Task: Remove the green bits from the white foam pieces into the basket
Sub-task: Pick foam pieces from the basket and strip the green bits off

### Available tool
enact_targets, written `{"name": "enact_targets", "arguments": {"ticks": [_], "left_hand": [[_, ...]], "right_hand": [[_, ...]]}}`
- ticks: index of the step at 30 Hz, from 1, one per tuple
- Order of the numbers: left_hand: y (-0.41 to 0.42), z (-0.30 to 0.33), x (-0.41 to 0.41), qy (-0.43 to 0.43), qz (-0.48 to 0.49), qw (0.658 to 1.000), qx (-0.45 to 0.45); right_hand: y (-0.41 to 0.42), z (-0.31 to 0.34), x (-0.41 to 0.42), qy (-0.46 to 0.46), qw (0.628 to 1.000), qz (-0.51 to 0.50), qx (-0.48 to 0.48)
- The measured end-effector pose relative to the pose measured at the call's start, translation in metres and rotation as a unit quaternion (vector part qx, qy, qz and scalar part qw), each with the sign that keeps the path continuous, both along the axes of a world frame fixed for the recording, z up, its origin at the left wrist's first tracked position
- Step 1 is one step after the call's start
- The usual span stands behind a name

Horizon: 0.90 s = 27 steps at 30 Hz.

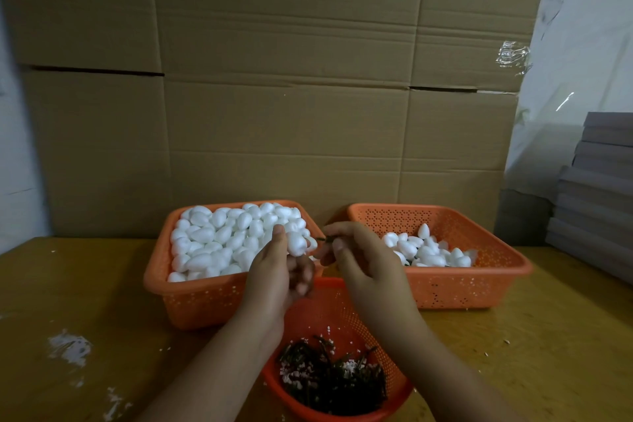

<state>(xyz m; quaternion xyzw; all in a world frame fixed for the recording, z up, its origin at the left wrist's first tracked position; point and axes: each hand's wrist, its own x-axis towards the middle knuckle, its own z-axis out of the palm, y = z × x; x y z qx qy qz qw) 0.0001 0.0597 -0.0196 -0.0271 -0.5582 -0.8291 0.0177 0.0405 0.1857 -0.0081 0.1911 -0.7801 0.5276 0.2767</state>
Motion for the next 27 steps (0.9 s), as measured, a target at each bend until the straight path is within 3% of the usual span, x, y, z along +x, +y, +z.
{"name": "enact_targets", "arguments": {"ticks": [8, 15, 27], "left_hand": [[0.000, 0.012, 0.005, -0.040, -0.027, 0.996, 0.080], [-0.002, 0.016, 0.008, -0.048, -0.047, 0.989, 0.129], [0.003, 0.018, 0.013, -0.036, -0.055, 0.987, 0.149]], "right_hand": [[-0.001, -0.006, 0.002, 0.087, 0.992, -0.069, 0.063], [-0.007, -0.006, 0.005, 0.197, 0.960, -0.161, 0.119], [-0.003, -0.004, 0.004, 0.251, 0.939, -0.196, 0.133]]}}
